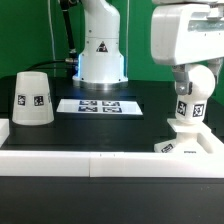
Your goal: Assemble lamp
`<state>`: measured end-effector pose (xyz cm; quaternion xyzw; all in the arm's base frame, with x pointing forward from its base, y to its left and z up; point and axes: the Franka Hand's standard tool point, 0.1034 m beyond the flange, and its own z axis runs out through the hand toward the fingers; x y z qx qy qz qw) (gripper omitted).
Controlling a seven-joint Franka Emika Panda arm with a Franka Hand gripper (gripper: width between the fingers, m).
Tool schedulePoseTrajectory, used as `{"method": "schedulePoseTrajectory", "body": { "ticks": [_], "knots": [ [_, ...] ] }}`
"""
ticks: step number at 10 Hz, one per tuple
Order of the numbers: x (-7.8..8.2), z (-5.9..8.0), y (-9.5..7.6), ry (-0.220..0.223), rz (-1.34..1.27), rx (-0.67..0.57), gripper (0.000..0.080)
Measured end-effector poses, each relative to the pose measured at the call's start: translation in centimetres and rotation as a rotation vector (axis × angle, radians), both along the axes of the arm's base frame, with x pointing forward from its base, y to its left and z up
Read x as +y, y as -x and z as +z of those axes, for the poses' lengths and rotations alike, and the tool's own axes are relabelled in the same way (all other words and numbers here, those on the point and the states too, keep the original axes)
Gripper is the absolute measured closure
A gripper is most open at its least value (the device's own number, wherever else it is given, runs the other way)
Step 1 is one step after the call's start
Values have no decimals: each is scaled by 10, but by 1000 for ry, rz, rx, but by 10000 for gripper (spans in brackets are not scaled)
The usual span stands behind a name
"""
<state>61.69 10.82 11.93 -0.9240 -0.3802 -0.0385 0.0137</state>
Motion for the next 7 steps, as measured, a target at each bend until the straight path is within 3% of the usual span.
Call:
{"method": "schedulePoseTrajectory", "body": {
  "ticks": [5, 6, 7],
  "knots": [
    [-5, 0, -1, 20, 147, -8, 128],
    [-5, 0, -1, 20, 146, -8, 223],
    [-5, 0, -1, 19, 129, -7, 223]
  ]
}}
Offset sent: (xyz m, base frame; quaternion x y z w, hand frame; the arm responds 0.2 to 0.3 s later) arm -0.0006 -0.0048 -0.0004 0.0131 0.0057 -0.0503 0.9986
